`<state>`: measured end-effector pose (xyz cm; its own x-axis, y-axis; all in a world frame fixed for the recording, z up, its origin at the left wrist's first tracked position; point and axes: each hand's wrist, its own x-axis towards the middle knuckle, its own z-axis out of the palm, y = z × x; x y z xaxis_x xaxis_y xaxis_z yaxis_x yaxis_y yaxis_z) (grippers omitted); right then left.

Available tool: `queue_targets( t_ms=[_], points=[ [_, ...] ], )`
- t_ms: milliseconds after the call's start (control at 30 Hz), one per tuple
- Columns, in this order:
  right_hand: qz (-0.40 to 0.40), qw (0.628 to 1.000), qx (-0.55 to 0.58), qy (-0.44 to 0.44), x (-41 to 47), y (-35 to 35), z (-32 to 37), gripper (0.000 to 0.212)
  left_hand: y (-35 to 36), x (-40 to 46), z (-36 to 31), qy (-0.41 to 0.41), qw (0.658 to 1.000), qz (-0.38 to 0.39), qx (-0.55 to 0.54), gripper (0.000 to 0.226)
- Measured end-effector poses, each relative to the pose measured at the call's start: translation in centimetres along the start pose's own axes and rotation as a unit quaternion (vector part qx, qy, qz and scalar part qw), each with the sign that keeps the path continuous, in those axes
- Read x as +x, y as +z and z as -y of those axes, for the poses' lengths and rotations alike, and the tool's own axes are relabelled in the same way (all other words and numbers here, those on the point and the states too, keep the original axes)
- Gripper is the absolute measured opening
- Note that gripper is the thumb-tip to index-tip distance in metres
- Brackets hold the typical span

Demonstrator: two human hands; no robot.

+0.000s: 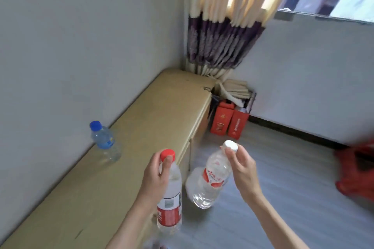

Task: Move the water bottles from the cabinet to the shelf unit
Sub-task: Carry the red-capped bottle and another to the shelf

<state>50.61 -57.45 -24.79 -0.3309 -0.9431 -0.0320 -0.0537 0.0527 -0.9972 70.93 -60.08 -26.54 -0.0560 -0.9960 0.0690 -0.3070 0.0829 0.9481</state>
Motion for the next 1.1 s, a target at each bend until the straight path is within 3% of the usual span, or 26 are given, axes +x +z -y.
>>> queue_targets(
  t_ms=[100,200,267,367,467,633,900,1100],
  points=[
    [-0.097,0.994,0.033,0.02,-1.7,-8.1,-0.1,0.048,7.2,-0.6,-2.9,0.037,0.997,0.071,0.013,0.051],
    [-0.173,0.983,0.055,0.035,-3.9,-16.6,-0.2,0.062,14.5,-1.7,-6.0,0.05,0.99,0.134,-0.014,0.061],
    [-0.216,0.975,0.053,0.03,-5.5,-22.3,-0.2,0.068,19.5,-2.7,-8.0,0.05,0.984,0.164,-0.045,0.054],
    [-0.288,0.957,0.041,0.016,-8.5,-30.5,-0.1,0.072,27.1,-4.5,-11.8,0.054,0.969,0.227,-0.077,0.023],
    [-0.361,0.931,0.055,0.015,-12.0,-37.4,-0.1,0.063,34.7,-6.8,-15.7,0.094,0.946,0.298,-0.086,0.015],
    [-0.488,0.87,0.069,0.003,-17.3,-47.0,-1.0,0.02,46.9,-10.9,-20.6,0.144,0.892,0.418,-0.098,0.014],
    [-0.644,0.764,0.04,0.003,-23.2,-61.6,-3.2,0.023,65.5,-18.2,-26.1,0.215,0.781,0.578,-0.1,0.013],
    [-0.719,0.695,0.014,0.023,-26.0,-72.3,-3.3,0.016,79.2,-23.0,-31.2,0.257,0.7,0.66,-0.09,0.03]
  ],
)
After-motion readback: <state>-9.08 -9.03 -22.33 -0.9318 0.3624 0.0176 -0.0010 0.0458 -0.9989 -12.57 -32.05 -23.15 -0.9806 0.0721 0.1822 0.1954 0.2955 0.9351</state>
